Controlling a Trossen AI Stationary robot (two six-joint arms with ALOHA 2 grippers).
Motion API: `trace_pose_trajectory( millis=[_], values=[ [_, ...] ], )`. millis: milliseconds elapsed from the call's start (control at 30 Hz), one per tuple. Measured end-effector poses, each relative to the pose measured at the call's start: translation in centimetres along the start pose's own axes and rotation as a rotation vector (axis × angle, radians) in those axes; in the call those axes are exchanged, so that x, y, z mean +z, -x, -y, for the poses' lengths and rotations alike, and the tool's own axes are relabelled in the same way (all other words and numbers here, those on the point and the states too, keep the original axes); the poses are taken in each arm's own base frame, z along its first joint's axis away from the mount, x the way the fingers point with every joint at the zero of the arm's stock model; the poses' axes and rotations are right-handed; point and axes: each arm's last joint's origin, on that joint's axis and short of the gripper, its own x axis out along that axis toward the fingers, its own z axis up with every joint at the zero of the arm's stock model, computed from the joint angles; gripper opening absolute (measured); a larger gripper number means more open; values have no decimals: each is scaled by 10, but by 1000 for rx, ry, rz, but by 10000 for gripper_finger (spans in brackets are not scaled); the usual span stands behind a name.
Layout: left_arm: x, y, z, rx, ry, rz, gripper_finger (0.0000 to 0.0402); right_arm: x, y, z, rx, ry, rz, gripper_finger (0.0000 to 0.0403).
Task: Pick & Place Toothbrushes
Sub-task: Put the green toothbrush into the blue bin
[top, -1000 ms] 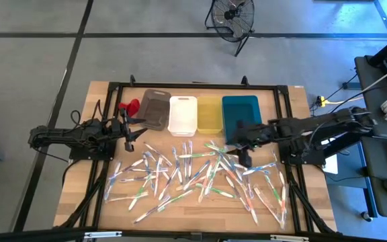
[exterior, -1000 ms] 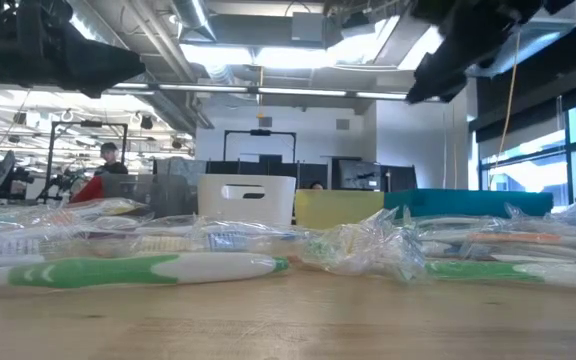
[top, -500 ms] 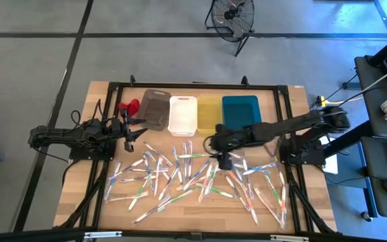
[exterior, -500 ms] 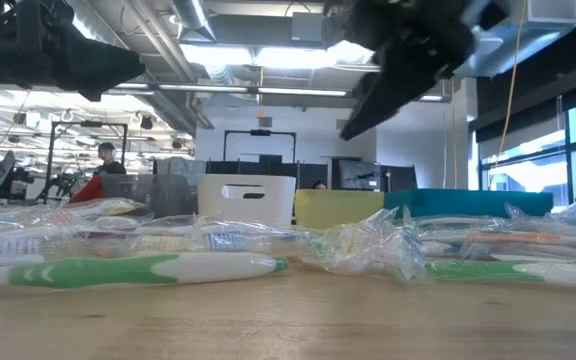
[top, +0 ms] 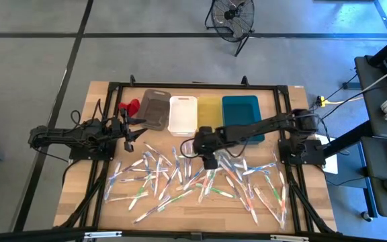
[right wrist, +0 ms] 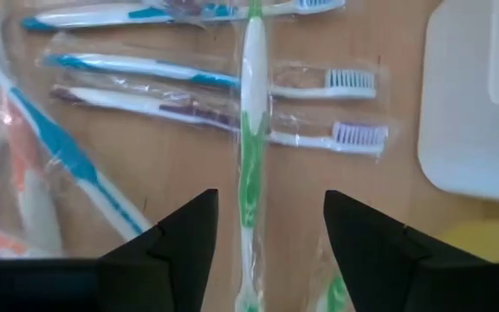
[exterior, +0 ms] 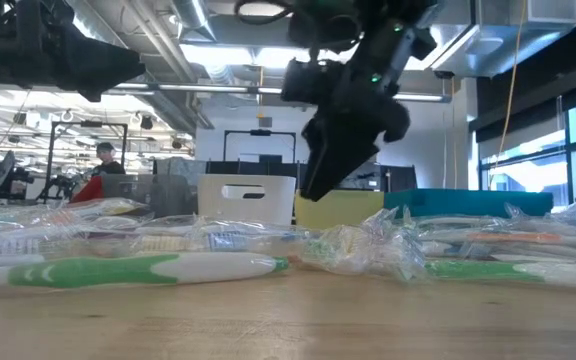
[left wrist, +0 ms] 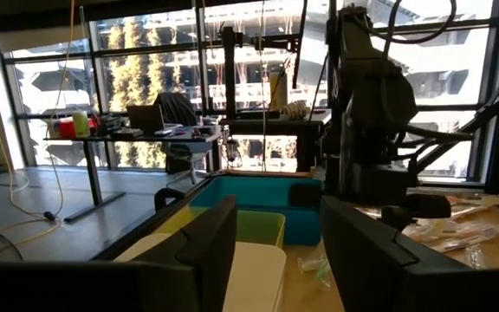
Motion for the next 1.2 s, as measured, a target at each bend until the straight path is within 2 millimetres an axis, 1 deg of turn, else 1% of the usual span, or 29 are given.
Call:
trace_pose_trajectory(
  millis=[200, 467, 700, 767, 933, 1067, 1200],
  values=[
    [0, 0, 0, 0, 0, 0, 164, 6, -12, 0, 6, 45, -21, 218],
    [0, 0, 0, 0, 1, 4, 166, 3, -22, -1, 11, 59, -47, 229],
    [1, 0, 0, 1, 1, 5, 162, 3, -32, -2, 28, 118, -31, 215],
    [1, 0, 0, 1, 1, 4, 163, 1, -35, -2, 32, 125, -51, 211],
    [1, 0, 0, 3, 1, 5, 166, -1, -48, -3, 46, 139, -54, 208],
    [1, 0, 0, 3, 3, 9, 163, -1, -50, -3, 44, 143, -52, 206],
    [1, 0, 0, 2, 3, 9, 162, -1, -51, -3, 38, 143, -49, 189]
  ],
)
